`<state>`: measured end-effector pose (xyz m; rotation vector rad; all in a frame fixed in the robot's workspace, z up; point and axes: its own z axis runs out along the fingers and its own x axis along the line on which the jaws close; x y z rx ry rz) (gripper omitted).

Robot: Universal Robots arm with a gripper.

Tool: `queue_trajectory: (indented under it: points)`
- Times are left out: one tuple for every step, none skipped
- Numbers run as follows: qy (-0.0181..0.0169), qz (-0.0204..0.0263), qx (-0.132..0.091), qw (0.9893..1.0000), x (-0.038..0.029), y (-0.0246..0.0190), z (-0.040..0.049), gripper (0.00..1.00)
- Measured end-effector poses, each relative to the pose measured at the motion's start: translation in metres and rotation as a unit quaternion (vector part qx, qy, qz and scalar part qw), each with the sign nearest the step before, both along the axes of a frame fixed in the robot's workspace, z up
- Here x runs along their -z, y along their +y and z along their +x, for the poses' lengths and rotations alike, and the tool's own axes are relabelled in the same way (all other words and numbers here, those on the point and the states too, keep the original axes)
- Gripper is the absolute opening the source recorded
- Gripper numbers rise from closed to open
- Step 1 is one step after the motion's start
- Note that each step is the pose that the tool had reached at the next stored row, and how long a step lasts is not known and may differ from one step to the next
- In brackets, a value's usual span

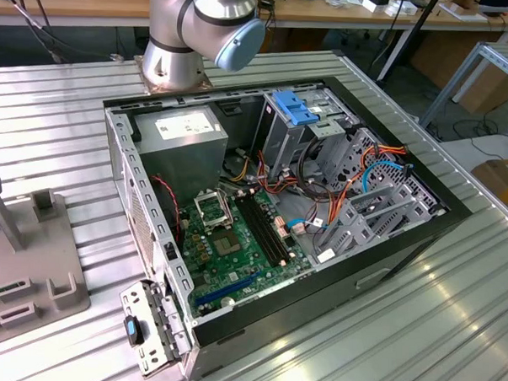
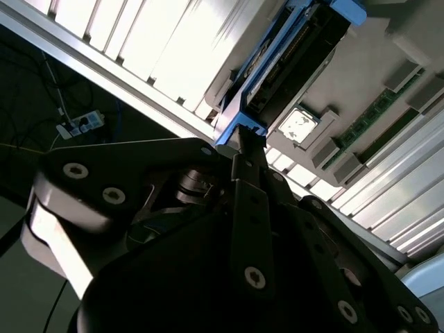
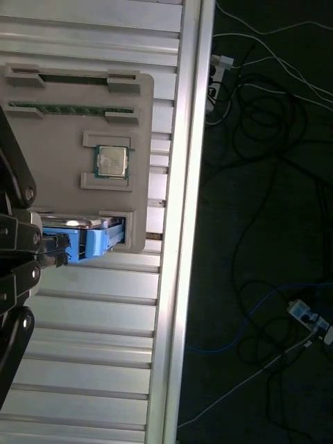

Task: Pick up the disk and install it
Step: 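Pick up the disk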

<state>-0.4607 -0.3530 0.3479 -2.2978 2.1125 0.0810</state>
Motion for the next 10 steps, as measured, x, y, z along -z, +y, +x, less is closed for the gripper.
queue_trajectory:
  points:
    - [0.0,0.0,0.0,1.0,0.0001,0.0,0.0,0.11]
    - [0.0,0.0,0.0,1.0,0.0001,0.0,0.0,0.11]
    - [0.0,0.0,0.0,1.0,0.0001,0.0,0.0,0.11]
    - [0.0,0.0,0.0,1.0,0.0002,0.0,0.0,0.11]
    - [0.0,0.0,0.0,1.0,0.0002,0.0,0.0,0.11]
    - [0.0,0.0,0.0,1.0,0.0002,0.0,0.0,0.11]
    - [0.0,0.0,0.0,1.0,0.0002,0.0,0.0,0.11]
    - [0.0,0.0,0.0,1.0,0.0002,0.0,0.0,0.11]
    - [0.0,0.0,0.0,1.0,0.0002,0.0,0.0,0.11]
    - [0.0,0.0,0.0,1.0,0.0003,0.0,0.0,0.11]
